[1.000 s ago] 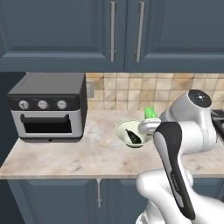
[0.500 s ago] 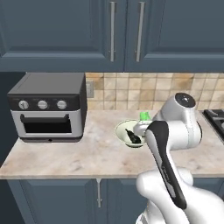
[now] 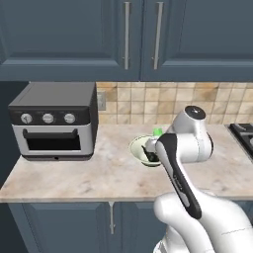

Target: Take the corn, mushroom, and eggplant from the freezer and place them in the bowl on the counter.

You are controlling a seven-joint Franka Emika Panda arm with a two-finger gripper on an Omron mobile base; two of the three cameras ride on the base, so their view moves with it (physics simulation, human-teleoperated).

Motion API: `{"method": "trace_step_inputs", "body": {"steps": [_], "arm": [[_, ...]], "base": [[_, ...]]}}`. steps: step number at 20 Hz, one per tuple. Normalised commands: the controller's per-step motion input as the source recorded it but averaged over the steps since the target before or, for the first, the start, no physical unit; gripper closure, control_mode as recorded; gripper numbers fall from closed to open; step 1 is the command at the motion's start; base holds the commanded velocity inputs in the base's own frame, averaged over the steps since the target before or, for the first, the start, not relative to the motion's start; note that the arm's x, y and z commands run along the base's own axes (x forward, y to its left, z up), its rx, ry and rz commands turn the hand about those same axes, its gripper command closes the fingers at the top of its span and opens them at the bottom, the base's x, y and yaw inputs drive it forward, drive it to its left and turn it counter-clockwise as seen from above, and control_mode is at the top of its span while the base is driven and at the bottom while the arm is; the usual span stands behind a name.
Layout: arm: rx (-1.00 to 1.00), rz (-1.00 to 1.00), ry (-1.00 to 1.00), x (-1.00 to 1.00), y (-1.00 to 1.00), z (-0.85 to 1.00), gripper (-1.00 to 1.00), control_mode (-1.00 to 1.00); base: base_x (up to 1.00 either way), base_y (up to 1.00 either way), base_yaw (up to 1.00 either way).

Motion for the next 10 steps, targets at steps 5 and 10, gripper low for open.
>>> {"method": "trace_step_inputs", "body": {"steps": [5,10], "arm": [[0.00,0.00,0.07,0.51,-0.01,-0.35,1.00,-1.00],[0.00,0.00,0.00,0.44,-0.06,-0.25,1.00,-1.00]], "base": [[0.00,0.00,0.00],[0.00,0.00,0.00]]}}
